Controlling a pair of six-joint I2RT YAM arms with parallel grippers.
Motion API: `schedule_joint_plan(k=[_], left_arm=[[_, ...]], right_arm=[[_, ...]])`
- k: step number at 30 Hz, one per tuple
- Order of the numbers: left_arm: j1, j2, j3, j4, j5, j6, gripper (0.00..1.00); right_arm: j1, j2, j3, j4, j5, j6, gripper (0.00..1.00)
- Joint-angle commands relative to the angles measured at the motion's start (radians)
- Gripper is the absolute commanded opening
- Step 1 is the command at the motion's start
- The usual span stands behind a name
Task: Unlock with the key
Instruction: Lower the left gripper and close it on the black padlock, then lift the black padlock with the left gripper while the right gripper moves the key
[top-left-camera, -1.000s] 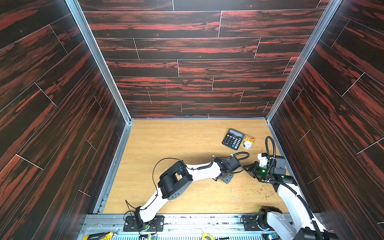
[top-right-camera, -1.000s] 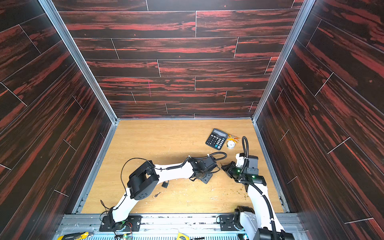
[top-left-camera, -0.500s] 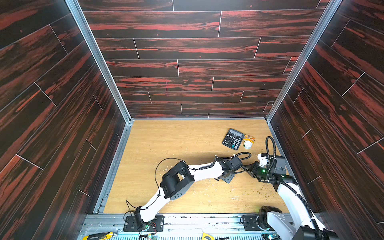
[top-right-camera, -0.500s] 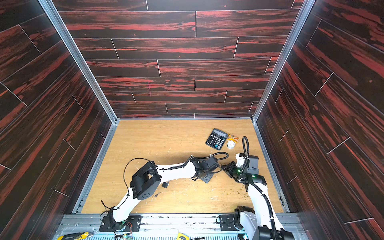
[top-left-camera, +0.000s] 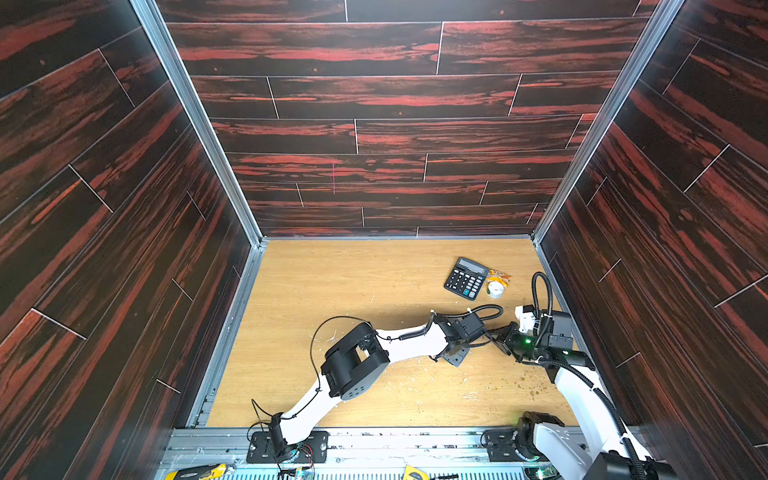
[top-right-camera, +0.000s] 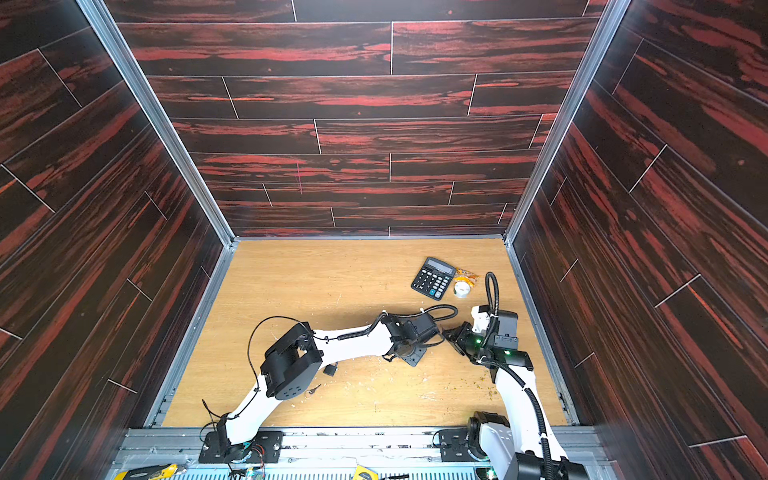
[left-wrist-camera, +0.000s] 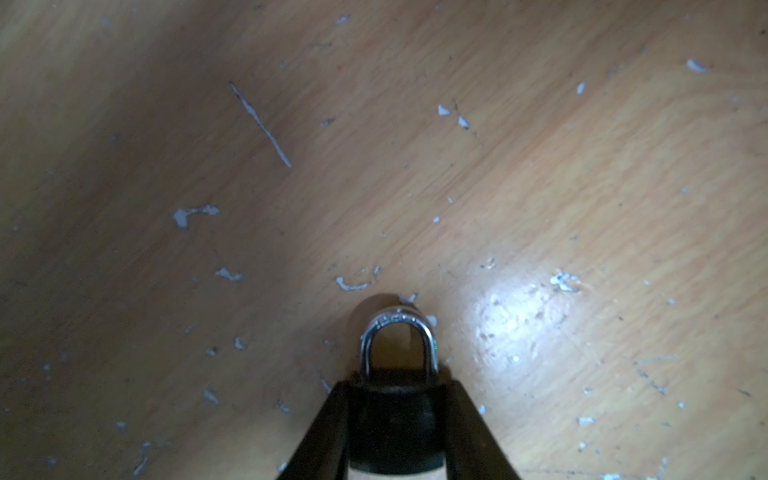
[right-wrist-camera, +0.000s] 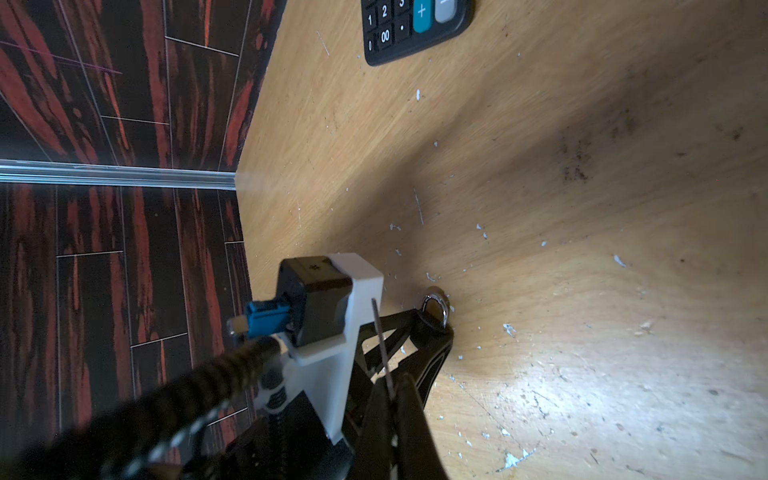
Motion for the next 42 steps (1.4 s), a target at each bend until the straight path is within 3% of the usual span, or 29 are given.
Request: schedule_joint_plan(k=[1, 5, 7, 14, 25, 33, 37, 42], left_arm=[[0.001, 0.039, 0.0, -0.09, -0.017, 0.003, 0.17], [0.0, 0.016, 0.0, -0.085, -0.01, -0.008, 0.09], [0.0, 0.001, -0.002, -0.08, -0.009, -0.021, 0.0], [0.021, -0.098, -0.067, -0.001, 0.042, -0.089, 0.0], [0.112, -0.426, -0.383, 0.167, 0.006, -0.335, 0.0], [0.182, -0.662, -0.55, 0.236, -0.035, -0.528, 0.0], [0.209, -0.736, -0.607, 0.261, -0.086, -0.621, 0.0], [0.265, -0.798, -0.67, 0.312, -0.07, -0.724, 0.0]], right_arm=[[-0.005, 0.004, -0.013, 0.003, -0.022, 0.003, 0.0], [-0.005, 0.001, -0.012, 0.001, -0.028, 0.004, 0.0], [-0.005, -0.003, -0.011, -0.004, -0.032, 0.003, 0.0], [-0.005, -0.023, 0.013, -0.051, -0.014, -0.008, 0.0], [0.026, -0.033, 0.085, -0.135, 0.055, -0.019, 0.0], [0.228, -0.003, 0.154, -0.18, 0.254, 0.015, 0.0], [0.361, 0.011, 0.167, -0.175, 0.359, 0.06, 0.0], [0.512, 0.025, 0.152, -0.145, 0.459, 0.138, 0.0]])
